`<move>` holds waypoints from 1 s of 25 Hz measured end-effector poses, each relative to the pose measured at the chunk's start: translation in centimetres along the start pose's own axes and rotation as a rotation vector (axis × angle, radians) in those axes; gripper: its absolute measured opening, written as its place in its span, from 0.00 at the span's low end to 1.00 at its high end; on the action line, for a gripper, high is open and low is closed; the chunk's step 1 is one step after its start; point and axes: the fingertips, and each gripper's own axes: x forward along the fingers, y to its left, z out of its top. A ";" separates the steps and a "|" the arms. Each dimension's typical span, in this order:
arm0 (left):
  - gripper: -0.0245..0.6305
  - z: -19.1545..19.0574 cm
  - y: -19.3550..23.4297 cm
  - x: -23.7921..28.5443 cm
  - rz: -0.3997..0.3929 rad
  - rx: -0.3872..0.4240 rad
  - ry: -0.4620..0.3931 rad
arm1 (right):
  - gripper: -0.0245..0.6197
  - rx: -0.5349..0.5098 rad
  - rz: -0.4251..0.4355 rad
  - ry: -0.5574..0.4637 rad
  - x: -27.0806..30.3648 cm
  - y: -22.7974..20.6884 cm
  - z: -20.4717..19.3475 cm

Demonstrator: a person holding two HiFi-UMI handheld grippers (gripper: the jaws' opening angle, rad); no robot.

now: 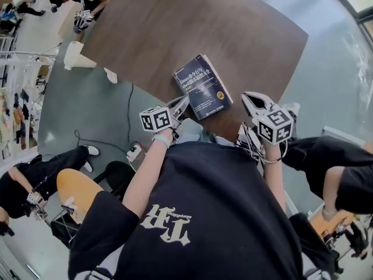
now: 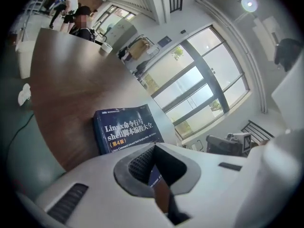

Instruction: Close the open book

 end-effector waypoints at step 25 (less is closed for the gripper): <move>0.04 -6.6 -2.5 -9.8 0.092 0.024 -0.202 | 0.02 -0.146 0.279 -0.057 0.7 7.9 3.5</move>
